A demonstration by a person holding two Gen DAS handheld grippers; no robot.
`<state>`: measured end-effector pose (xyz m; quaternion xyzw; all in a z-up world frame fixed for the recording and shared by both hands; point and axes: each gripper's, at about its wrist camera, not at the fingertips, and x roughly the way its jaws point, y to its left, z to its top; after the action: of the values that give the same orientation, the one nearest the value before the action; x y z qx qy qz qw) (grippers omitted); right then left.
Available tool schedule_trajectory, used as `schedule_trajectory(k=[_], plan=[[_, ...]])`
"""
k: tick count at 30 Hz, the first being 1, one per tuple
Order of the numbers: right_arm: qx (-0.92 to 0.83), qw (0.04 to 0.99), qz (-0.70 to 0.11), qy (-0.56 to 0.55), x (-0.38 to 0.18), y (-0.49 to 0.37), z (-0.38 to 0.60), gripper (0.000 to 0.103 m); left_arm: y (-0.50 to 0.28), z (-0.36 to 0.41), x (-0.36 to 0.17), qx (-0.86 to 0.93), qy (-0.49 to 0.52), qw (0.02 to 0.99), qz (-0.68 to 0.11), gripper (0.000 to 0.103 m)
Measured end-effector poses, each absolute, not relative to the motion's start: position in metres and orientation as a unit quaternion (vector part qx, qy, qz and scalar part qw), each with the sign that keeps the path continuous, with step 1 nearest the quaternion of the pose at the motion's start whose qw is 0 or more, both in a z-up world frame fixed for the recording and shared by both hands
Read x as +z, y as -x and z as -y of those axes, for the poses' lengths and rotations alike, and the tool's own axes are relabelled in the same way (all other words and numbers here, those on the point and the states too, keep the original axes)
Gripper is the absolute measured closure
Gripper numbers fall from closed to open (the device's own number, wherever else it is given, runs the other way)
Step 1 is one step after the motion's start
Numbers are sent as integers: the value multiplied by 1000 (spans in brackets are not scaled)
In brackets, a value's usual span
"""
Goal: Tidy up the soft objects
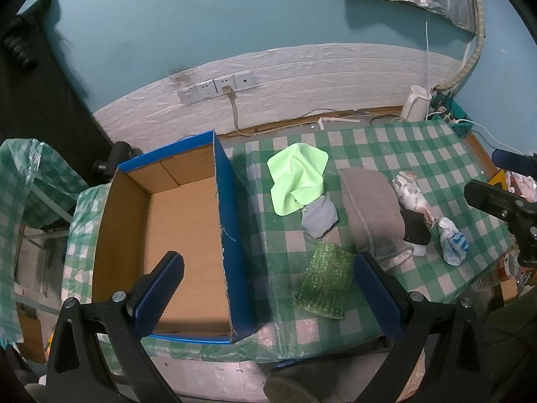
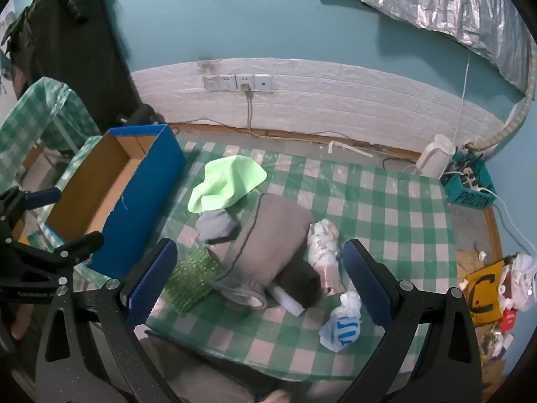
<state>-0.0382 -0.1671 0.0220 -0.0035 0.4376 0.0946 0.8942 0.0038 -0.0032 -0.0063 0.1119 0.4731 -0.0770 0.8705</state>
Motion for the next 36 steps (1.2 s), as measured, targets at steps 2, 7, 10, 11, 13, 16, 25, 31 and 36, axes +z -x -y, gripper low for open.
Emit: schedule_trajectory(k=[2,7,10,11,13,16,25,31,36], plan=[[94,894,-437,4,22,38,167,5,-3,4,-4,-78,-112,870,-473,1],[94,894,-438,4,22,38,167,5,-2,5,-5,-80,-108,870,-474,1],[94,894,-438,4,22,38,167,5,1,6,-5,-82,-106,871,-473,1],[95,894,-438,4,22,38,168,5,1,7,-5,-82,-106,871,-473,1],[94,894,-439,5,22,38,167,5,2,7,-4,-82,-107,871,-472,1],[94,894,-439,5,22,38,168,5,1,6,-5,-81,-107,871,-473,1],[94,894,-439,5,22,38,169,5,2,7,-5,-81,-105,871,-474,2],[94,893,-440,6,23,37,169,5,3,8,-6,-81,-106,871,-473,1],[94,893,-440,5,21,39,171,5,4,8,-6,-82,-106,871,-474,2]])
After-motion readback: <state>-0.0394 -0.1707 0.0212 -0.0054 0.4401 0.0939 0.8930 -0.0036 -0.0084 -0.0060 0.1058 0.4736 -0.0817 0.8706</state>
